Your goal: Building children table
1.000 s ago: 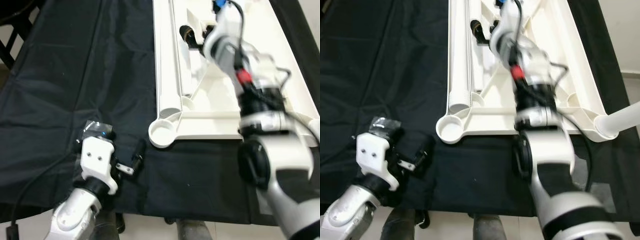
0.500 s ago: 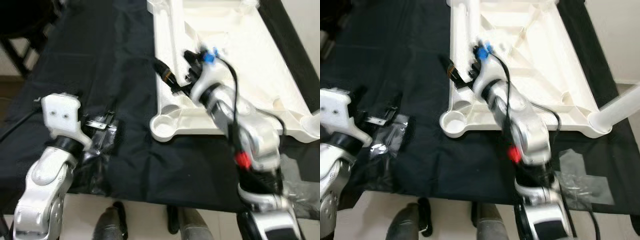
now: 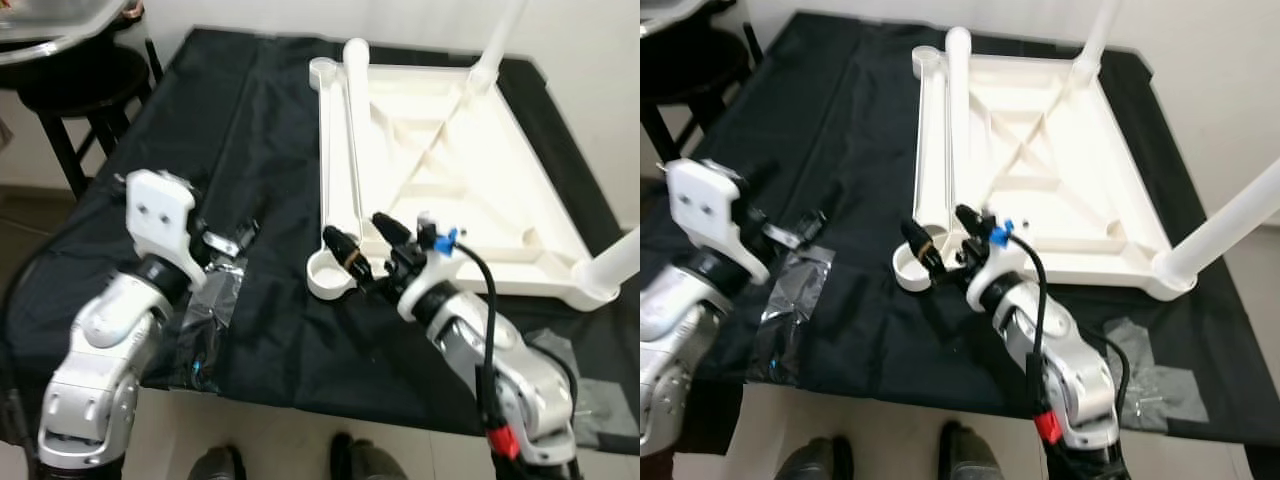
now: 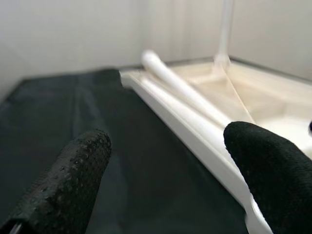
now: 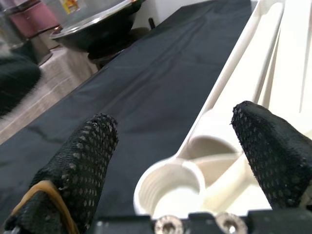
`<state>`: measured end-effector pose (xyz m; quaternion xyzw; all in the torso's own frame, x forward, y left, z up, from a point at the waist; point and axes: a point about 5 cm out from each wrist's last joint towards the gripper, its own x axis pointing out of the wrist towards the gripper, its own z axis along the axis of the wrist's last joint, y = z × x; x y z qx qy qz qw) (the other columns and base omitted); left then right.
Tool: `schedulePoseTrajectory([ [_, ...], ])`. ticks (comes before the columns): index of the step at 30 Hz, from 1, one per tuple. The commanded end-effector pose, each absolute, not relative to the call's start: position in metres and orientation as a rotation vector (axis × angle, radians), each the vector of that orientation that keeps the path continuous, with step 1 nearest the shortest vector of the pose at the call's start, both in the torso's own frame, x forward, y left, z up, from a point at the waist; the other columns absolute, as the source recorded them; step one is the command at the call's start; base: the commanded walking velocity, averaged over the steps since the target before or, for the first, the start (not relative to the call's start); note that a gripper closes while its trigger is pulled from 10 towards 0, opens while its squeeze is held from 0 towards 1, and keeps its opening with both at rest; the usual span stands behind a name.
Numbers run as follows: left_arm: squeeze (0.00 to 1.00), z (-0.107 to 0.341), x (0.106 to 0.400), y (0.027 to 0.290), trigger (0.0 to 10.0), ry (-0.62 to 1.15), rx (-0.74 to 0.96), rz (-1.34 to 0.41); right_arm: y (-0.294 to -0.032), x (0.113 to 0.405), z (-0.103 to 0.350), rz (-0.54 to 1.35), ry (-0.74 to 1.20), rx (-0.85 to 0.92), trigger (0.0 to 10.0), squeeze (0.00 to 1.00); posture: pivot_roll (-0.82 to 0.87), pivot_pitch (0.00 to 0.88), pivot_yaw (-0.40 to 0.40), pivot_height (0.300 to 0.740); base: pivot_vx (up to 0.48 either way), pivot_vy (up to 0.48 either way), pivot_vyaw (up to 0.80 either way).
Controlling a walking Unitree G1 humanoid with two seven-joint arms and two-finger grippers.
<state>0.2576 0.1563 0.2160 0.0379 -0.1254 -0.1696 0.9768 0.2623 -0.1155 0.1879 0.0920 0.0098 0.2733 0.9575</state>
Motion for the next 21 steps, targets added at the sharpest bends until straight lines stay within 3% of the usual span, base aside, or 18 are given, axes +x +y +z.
schedulePoseTrajectory([
  [1,0.00,0.207,0.257,0.150,10.0,-0.231,0.078,-0.372,-0.115,0.257,0.184,0.575,0.024,0.194,10.0,0.00,-0.03,0.039,-0.063,0.740,0.000,0.000,-0.80],
  [7,0.00,0.184,0.254,0.140,10.0,-0.173,0.046,-0.431,-0.120,0.254,0.175,0.552,0.031,0.198,10.0,0.00,-0.04,0.000,-0.064,0.740,0.000,0.000,-0.80],
  [11,0.00,0.173,0.257,0.136,10.0,-0.172,-0.015,-0.392,-0.119,0.256,0.166,0.549,0.038,0.175,10.0,0.00,-0.04,0.000,-0.081,0.740,0.337,0.000,0.00],
  [21,0.00,0.176,0.262,0.145,10.0,-0.181,-0.003,-0.342,-0.117,0.267,0.163,0.558,0.036,0.132,10.0,0.00,-0.02,0.000,-0.085,0.740,0.000,0.000,0.00],
])
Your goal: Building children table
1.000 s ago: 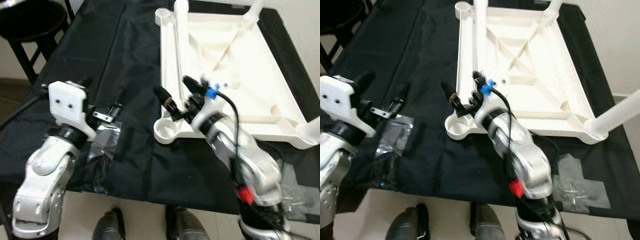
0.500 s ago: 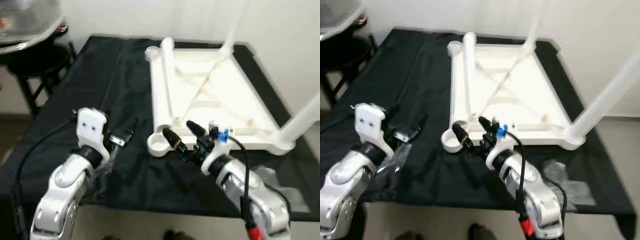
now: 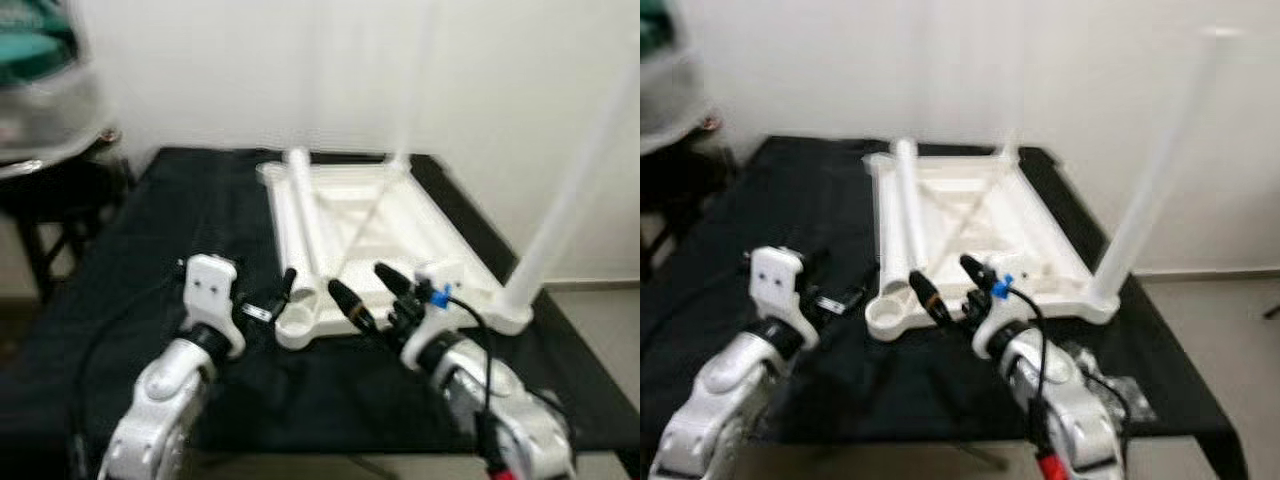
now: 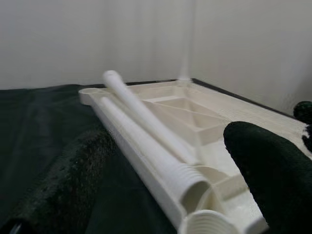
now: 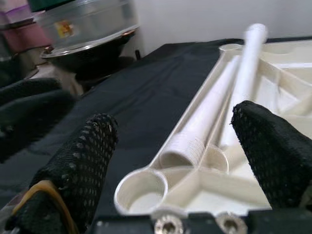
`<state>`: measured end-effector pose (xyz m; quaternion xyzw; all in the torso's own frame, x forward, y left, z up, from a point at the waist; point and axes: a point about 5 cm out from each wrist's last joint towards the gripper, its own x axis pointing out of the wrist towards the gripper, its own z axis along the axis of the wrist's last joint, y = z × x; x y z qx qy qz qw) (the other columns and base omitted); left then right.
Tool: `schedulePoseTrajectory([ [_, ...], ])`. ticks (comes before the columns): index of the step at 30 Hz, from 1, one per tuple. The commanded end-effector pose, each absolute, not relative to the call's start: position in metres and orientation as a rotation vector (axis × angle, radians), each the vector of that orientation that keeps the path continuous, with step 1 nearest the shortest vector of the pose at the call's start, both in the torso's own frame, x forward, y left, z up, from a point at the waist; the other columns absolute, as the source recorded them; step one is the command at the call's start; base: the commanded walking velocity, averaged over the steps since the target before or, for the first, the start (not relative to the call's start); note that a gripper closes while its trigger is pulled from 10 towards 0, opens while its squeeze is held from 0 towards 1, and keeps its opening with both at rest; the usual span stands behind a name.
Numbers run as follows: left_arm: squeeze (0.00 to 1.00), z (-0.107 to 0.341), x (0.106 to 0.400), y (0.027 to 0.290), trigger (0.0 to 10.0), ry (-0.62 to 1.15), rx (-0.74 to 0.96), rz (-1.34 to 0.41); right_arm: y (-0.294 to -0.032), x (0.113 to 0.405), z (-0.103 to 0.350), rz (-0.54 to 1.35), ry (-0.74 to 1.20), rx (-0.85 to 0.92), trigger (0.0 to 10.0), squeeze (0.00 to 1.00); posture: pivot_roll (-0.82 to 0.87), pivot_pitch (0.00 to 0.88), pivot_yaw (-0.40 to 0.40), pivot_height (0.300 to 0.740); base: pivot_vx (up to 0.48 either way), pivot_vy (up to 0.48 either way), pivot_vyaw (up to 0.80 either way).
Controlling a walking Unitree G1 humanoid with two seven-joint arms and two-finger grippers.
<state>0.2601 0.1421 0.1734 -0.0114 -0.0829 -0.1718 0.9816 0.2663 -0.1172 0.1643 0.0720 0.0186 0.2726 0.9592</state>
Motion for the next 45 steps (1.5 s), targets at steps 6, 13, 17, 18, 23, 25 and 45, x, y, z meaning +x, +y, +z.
schedulePoseTrajectory([
  [6,0.00,0.179,0.257,0.153,10.0,-0.200,0.086,-0.388,-0.116,0.270,0.155,0.555,0.035,0.094,10.0,0.00,-0.01,0.000,-0.065,0.740,0.000,0.000,0.00],
  [13,0.00,0.177,0.255,0.154,10.0,-0.182,0.163,-0.439,-0.120,0.268,0.149,0.558,0.052,0.128,10.0,0.00,-0.02,0.000,-0.049,0.740,0.000,0.000,-0.23],
  [17,0.00,0.174,0.254,0.153,10.0,-0.169,0.201,-0.473,-0.123,0.264,0.143,0.575,0.066,0.123,10.0,0.00,-0.03,0.000,-0.038,0.740,0.000,0.000,-0.80],
  [18,0.00,0.172,0.253,0.153,10.0,-0.164,0.213,-0.484,-0.125,0.262,0.140,0.573,0.072,0.117,10.0,0.00,-0.03,0.000,-0.038,0.740,0.000,0.000,-0.80],
  [23,0.00,0.169,0.253,0.153,10.0,-0.146,0.228,-0.497,-0.128,0.259,0.134,0.555,0.085,0.109,10.0,0.00,-0.03,0.000,-0.031,0.740,0.000,0.000,-0.80],
  [25,0.00,0.164,0.253,0.153,10.0,-0.121,0.227,-0.482,-0.130,0.256,0.128,0.528,0.093,0.106,10.0,0.00,-0.03,0.000,-0.021,0.740,0.000,0.000,0.00],
  [45,0.00,0.186,0.277,0.119,10.0,-0.214,0.553,-0.682,-0.138,0.235,0.097,0.490,0.174,0.018,10.0,0.00,-0.03,0.025,-0.011,0.740,0.000,0.000,0.00],
])
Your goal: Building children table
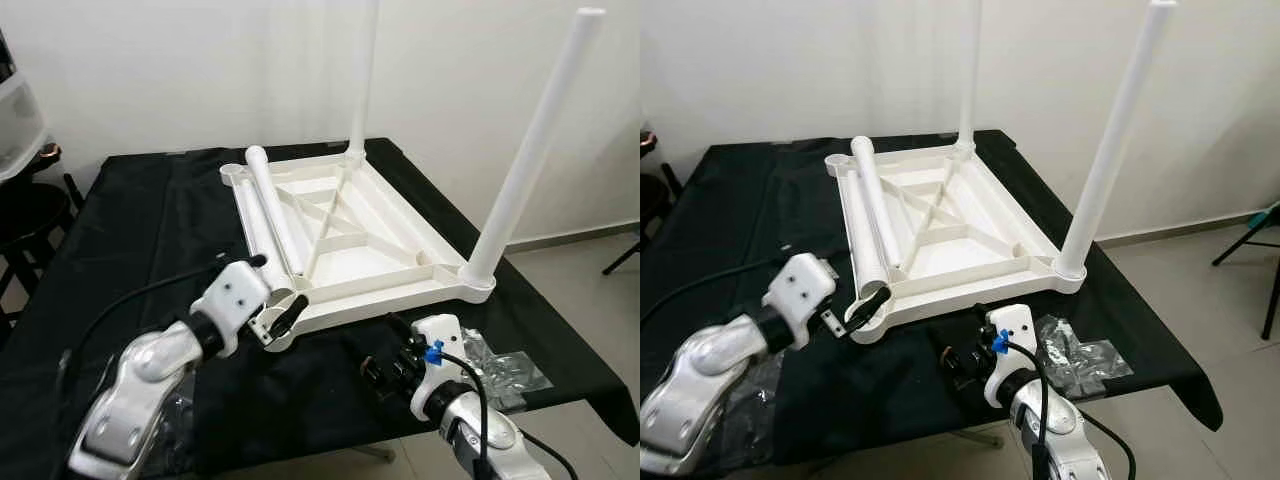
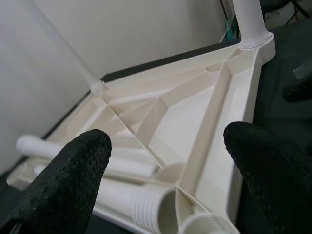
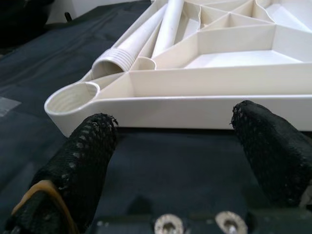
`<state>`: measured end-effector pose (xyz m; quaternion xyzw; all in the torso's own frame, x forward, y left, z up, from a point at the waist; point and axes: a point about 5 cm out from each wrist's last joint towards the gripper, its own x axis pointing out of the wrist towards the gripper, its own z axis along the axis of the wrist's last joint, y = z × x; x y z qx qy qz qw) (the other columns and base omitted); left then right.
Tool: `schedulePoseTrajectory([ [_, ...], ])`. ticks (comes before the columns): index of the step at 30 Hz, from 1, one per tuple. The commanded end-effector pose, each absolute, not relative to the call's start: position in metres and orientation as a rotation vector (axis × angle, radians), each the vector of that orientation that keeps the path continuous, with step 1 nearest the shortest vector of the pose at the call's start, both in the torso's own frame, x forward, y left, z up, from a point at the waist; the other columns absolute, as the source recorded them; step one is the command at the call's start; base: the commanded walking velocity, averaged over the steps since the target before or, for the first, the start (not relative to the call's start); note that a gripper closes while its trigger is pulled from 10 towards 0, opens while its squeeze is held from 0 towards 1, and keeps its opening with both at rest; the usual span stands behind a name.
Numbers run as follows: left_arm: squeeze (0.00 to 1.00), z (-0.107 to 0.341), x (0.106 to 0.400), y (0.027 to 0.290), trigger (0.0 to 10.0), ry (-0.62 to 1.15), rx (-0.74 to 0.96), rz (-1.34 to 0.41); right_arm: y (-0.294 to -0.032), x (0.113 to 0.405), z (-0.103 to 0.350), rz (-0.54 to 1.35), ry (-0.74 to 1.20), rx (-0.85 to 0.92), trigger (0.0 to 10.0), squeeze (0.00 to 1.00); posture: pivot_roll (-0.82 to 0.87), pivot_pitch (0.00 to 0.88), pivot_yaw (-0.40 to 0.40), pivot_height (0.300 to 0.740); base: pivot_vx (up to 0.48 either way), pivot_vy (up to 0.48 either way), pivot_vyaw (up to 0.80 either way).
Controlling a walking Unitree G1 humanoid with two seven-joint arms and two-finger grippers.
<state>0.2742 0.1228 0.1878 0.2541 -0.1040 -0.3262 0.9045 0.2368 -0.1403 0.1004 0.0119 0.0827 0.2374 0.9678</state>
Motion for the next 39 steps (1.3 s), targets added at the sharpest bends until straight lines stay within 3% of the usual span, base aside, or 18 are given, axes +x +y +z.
schedulePoseTrajectory([
  [1,0.00,0.188,0.280,0.117,10.0,-0.224,0.559,-0.679,-0.138,0.235,0.097,0.490,0.172,0.018,10.0,0.00,-0.03,0.025,-0.011,0.740,0.000,0.000,0.00],
  [5,0.00,0.187,0.288,0.108,10.0,-0.233,0.658,-0.698,-0.138,0.237,0.099,0.483,0.163,0.018,10.0,0.00,-0.03,0.024,-0.006,0.740,0.000,0.000,0.00],
  [9,0.00,0.169,0.304,0.102,10.0,-0.144,0.951,-0.730,-0.139,0.238,0.100,0.473,0.155,0.011,10.0,0.00,-0.03,0.029,-0.002,0.740,0.000,0.000,0.00],
  [12,0.00,0.167,0.311,0.105,10.0,-0.113,1.002,-0.705,-0.138,0.238,0.100,0.473,0.155,0.008,10.0,0.00,-0.03,0.029,-0.003,0.740,0.000,0.000,0.00],
  [28,0.00,0.160,0.335,0.124,10.0,-0.032,1.183,-0.620,-0.137,0.243,0.106,0.459,0.131,0.023,10.0,0.00,-0.06,0.016,0.001,0.740,0.000,0.000,0.00],
  [39,0.00,0.159,0.338,0.103,10.0,-0.070,1.202,-0.683,-0.136,0.245,0.110,0.451,0.120,0.038,10.0,0.00,-0.06,0.028,0.005,0.740,0.000,0.000,0.00],
])
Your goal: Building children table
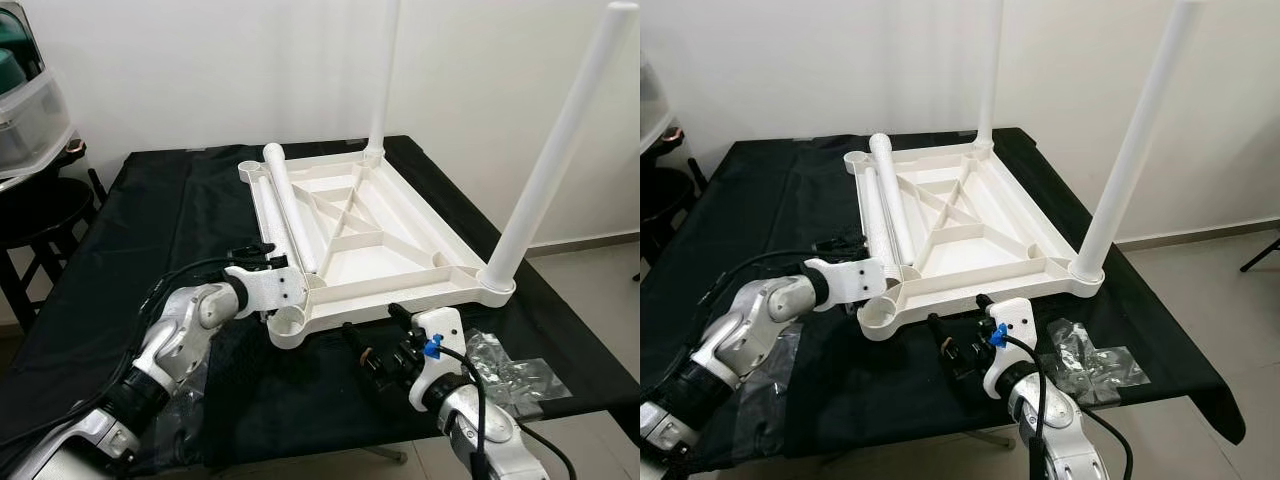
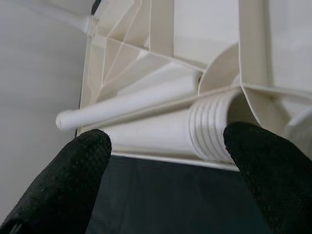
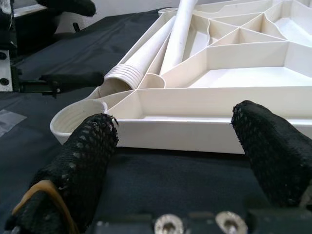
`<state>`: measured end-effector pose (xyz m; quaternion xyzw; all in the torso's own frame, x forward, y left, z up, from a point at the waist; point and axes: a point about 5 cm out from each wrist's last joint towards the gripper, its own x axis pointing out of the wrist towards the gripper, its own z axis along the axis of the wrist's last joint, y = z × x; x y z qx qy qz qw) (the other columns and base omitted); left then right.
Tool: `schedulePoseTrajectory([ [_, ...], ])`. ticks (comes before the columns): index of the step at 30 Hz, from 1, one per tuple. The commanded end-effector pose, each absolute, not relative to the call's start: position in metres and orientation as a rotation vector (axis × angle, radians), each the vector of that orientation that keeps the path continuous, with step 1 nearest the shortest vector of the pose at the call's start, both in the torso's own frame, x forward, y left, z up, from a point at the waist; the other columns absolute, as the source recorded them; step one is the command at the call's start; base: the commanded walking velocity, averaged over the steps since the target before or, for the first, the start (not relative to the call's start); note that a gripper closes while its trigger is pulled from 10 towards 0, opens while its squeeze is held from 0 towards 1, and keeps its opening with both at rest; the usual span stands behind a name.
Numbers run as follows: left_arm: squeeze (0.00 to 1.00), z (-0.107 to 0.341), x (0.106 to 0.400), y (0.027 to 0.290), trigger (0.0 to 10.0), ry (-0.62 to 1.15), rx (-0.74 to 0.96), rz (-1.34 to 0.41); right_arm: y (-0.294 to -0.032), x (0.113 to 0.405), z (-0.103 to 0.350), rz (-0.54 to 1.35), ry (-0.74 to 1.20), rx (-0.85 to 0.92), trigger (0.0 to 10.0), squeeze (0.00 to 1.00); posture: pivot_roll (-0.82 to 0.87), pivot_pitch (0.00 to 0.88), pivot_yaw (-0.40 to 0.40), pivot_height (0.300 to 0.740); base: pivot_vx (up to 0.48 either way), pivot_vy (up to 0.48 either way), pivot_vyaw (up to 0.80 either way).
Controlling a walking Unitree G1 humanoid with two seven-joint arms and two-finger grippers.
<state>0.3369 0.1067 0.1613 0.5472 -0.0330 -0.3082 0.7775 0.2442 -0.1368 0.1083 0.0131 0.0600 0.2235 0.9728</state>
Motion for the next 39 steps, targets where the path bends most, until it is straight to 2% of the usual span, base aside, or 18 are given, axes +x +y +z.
schedulePoseTrajectory([
  [1,0.00,0.159,0.339,0.102,10.0,-0.075,1.204,-0.686,-0.135,0.245,0.111,0.452,0.120,0.039,10.0,0.00,-0.06,0.030,0.006,0.740,0.000,0.000,0.00],
  [14,0.00,0.162,0.350,0.095,10.0,-0.076,1.277,-0.730,-0.130,0.247,0.114,0.458,0.112,0.044,10.0,0.00,-0.06,0.041,0.015,0.740,0.000,0.000,0.00],
  [26,0.00,0.159,0.362,0.115,10.0,0.027,1.418,-0.764,-0.128,0.247,0.116,0.451,0.104,0.050,10.0,0.00,-0.06,0.045,0.027,0.740,0.000,0.000,0.00],
  [39,0.00,0.148,0.360,0.122,10.0,0.121,1.419,-0.837,-0.128,0.248,0.117,0.446,0.105,0.051,10.0,0.00,-0.06,0.041,0.026,0.740,0.000,0.000,0.00],
])
